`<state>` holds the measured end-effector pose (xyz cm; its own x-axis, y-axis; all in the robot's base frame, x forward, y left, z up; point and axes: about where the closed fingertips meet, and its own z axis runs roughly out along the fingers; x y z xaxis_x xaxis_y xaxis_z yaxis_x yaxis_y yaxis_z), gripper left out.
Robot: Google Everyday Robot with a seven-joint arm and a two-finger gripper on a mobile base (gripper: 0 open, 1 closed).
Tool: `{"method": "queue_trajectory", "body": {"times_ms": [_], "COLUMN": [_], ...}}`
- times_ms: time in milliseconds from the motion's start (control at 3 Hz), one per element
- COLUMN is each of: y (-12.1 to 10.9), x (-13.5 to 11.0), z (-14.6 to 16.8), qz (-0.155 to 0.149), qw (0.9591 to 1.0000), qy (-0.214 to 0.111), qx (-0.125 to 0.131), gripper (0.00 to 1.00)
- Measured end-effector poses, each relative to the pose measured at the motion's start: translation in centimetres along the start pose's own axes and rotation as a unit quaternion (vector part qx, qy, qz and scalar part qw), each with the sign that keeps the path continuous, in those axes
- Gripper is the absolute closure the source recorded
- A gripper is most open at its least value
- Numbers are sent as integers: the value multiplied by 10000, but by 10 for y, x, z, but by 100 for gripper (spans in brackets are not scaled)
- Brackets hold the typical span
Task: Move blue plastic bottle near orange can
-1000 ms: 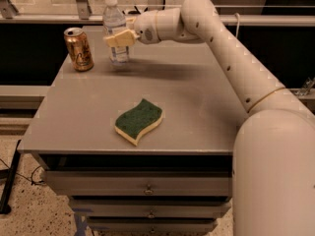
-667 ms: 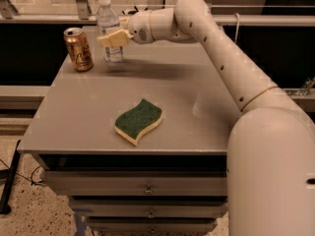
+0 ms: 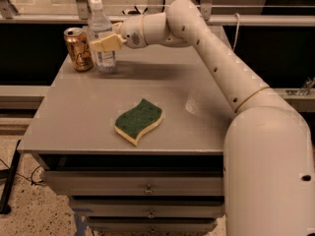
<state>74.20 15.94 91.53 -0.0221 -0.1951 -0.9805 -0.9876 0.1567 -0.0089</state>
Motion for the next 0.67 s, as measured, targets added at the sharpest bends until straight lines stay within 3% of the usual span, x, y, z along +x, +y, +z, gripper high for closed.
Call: {"method": "queue_trajectory", "body": {"times_ms": [333,667], "y": [3,4], "x": [3,6], "z": [4,6], "qz": [23,-44], "qw": [10000,9999], "qy": [-40,-83], "qx": [-68,-115], "gripper": [59,28]}}
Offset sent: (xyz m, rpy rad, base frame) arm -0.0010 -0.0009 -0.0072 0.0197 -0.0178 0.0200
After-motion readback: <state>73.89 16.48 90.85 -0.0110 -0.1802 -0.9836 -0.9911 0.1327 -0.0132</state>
